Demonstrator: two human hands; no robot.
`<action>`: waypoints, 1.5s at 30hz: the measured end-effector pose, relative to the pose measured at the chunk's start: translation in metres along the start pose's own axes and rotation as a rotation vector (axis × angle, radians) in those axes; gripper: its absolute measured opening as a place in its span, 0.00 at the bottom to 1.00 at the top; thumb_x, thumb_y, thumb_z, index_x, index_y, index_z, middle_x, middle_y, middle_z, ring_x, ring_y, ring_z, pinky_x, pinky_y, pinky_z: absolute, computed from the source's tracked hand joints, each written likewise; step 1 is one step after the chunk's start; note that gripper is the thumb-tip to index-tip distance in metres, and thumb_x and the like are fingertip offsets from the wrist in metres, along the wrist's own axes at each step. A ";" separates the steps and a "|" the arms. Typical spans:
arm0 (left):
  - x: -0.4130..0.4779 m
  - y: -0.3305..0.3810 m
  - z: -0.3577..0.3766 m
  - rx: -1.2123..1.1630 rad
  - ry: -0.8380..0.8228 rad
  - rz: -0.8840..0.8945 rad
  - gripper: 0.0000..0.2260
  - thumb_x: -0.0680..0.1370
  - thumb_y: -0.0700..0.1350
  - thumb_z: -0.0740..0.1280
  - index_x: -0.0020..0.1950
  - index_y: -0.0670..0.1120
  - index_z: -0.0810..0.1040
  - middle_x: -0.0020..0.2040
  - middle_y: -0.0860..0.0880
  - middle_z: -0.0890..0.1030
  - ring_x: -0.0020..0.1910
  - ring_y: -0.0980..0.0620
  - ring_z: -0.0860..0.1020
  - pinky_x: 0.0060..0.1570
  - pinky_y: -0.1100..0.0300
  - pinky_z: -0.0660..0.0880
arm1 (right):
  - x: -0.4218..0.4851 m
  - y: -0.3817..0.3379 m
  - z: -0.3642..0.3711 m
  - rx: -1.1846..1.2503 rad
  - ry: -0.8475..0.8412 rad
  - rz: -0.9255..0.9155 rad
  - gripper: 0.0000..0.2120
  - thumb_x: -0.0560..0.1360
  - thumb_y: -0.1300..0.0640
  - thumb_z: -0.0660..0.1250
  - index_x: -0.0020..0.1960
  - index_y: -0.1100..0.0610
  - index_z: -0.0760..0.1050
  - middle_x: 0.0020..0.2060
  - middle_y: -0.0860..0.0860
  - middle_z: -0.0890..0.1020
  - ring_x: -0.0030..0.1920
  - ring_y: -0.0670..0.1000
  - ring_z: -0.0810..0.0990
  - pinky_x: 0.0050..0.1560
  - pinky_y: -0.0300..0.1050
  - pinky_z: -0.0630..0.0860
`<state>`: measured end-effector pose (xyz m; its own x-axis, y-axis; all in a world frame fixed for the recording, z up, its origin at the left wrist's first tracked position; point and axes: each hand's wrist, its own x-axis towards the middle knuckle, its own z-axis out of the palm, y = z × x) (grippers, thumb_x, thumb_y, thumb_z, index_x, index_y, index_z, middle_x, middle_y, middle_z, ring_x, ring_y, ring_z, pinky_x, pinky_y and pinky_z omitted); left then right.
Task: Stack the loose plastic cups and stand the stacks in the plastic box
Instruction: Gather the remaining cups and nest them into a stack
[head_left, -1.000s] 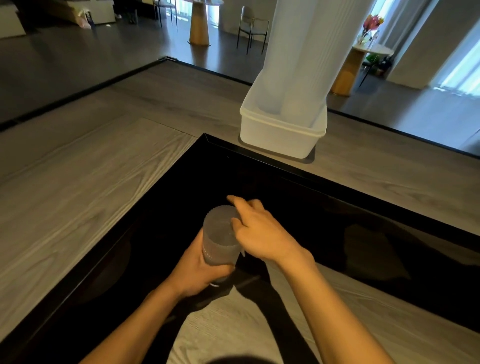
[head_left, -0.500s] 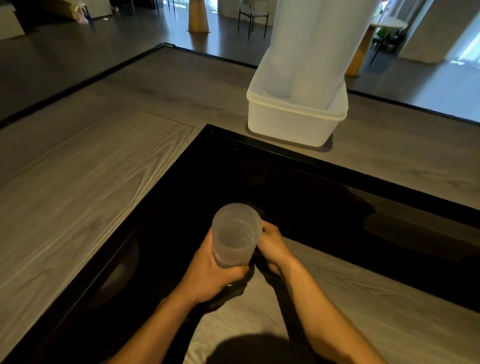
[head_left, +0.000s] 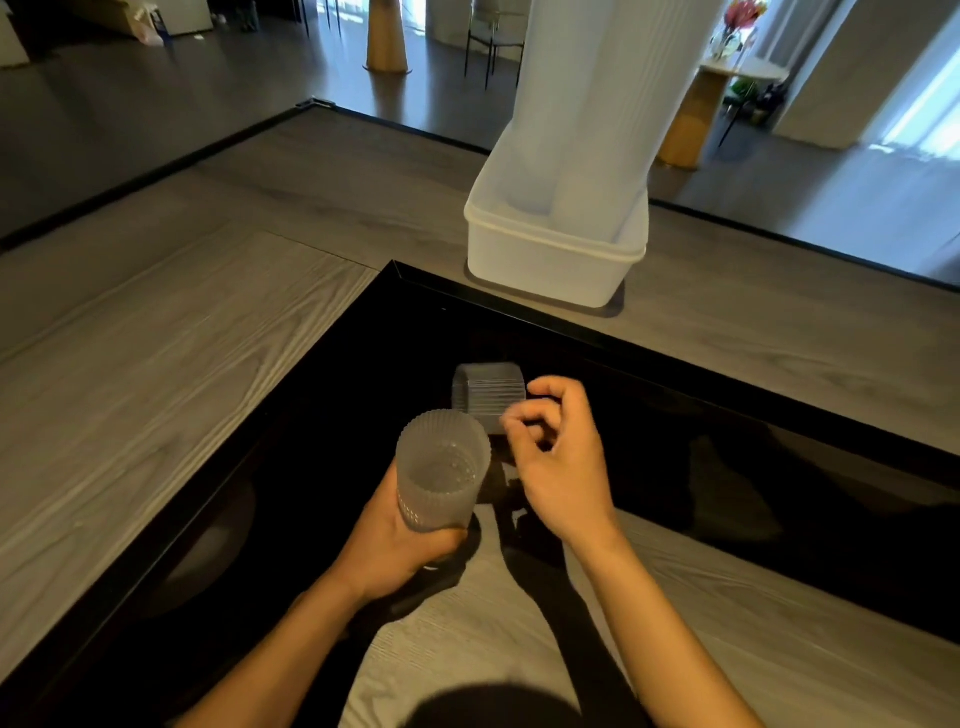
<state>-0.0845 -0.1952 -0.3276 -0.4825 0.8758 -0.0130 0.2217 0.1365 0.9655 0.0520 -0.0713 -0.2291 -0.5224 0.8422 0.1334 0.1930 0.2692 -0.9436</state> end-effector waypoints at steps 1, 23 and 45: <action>0.000 0.000 0.000 0.012 -0.002 0.003 0.38 0.67 0.37 0.81 0.72 0.50 0.67 0.60 0.53 0.77 0.59 0.62 0.78 0.52 0.72 0.76 | -0.004 -0.009 -0.007 -0.029 -0.016 -0.036 0.17 0.80 0.62 0.69 0.66 0.51 0.70 0.48 0.45 0.83 0.49 0.44 0.83 0.50 0.37 0.79; -0.002 0.008 -0.001 -0.085 -0.008 0.068 0.35 0.69 0.29 0.78 0.71 0.46 0.69 0.60 0.53 0.81 0.62 0.51 0.81 0.55 0.62 0.78 | -0.022 -0.024 -0.014 -0.545 -0.477 -0.550 0.22 0.79 0.60 0.58 0.69 0.51 0.79 0.63 0.44 0.80 0.60 0.47 0.73 0.60 0.48 0.75; 0.036 -0.015 -0.004 -0.006 0.050 0.050 0.35 0.63 0.54 0.79 0.67 0.45 0.73 0.54 0.52 0.81 0.55 0.52 0.82 0.51 0.54 0.81 | 0.094 0.086 0.038 -0.306 -0.464 0.728 0.22 0.82 0.46 0.64 0.71 0.57 0.74 0.67 0.55 0.79 0.65 0.59 0.79 0.61 0.51 0.79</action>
<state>-0.1092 -0.1676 -0.3419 -0.5125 0.8574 0.0480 0.2417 0.0903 0.9661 -0.0124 0.0137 -0.3095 -0.4542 0.5984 -0.6600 0.7823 -0.0867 -0.6169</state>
